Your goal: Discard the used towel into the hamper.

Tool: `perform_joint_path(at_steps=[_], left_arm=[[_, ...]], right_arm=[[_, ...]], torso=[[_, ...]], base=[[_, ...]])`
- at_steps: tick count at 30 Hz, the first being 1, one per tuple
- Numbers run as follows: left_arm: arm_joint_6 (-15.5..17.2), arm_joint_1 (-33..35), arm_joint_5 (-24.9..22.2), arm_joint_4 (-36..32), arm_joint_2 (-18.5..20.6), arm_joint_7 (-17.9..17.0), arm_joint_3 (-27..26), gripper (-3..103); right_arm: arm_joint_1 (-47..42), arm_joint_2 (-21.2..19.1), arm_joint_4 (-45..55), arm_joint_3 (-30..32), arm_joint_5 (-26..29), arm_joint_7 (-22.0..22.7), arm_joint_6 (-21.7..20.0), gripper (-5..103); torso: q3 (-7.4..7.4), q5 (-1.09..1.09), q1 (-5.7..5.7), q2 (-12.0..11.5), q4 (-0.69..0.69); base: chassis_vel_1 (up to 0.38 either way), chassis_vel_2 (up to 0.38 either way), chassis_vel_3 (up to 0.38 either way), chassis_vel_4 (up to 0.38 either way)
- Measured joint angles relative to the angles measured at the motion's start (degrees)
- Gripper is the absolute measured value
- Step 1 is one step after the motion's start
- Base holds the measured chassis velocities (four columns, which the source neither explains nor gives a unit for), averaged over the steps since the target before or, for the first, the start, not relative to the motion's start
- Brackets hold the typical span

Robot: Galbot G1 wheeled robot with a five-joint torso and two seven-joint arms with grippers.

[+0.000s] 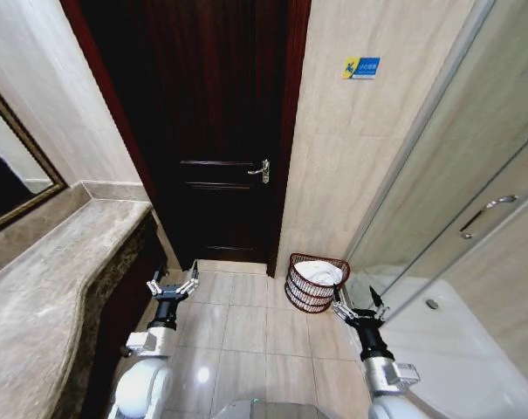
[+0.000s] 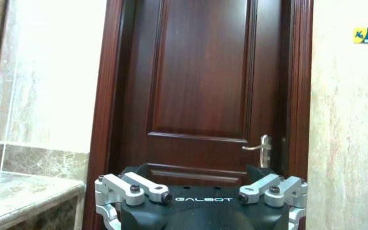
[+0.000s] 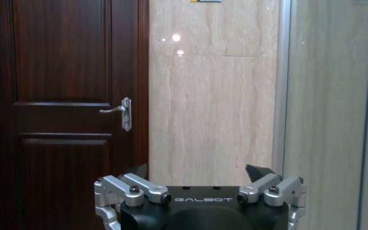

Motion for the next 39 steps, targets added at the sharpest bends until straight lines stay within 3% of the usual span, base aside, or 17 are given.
perform_joint_path(at_steps=[39], left_arm=[[-3.1, 2.1, -0.8, 2.8, -0.9, 1.9, 0.4, 100]], right_arm=[[-0.9, -1.6, -3.0, -3.5, -1.9, 4.0, 1.9, 100]], torso=[[0.05, -0.01, 0.03, 0.1, 0.00]], base=[[0.101, -0.095, -0.099, 0.097]])
